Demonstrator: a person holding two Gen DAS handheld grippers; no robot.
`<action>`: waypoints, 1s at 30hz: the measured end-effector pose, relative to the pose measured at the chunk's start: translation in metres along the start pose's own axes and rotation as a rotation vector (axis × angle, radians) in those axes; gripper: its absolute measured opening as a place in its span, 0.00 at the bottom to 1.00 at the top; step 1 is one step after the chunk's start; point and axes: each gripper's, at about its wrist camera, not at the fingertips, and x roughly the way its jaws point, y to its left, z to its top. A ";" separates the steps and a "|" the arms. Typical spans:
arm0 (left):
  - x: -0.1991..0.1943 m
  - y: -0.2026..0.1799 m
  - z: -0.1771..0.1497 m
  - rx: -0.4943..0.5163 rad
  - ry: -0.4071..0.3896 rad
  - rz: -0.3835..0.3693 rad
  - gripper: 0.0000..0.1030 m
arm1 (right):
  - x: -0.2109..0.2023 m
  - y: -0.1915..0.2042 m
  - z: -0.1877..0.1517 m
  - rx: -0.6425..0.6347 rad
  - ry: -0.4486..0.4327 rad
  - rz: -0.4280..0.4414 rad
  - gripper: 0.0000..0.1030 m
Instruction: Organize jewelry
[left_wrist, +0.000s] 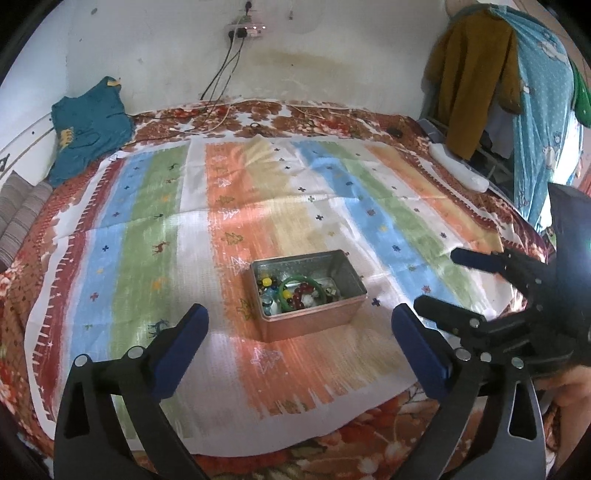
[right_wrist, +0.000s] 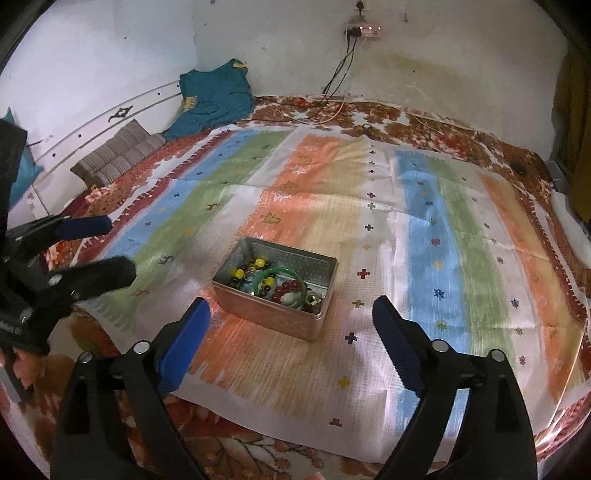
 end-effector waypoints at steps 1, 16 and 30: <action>0.000 -0.002 -0.001 0.008 0.004 0.003 0.94 | -0.001 0.001 0.000 -0.002 -0.004 -0.001 0.91; 0.002 -0.009 -0.004 0.053 0.009 0.068 0.95 | -0.007 0.002 0.003 -0.003 -0.031 -0.016 0.93; 0.001 -0.014 -0.004 0.085 0.002 0.091 0.95 | -0.022 -0.002 0.017 0.030 -0.082 -0.017 0.93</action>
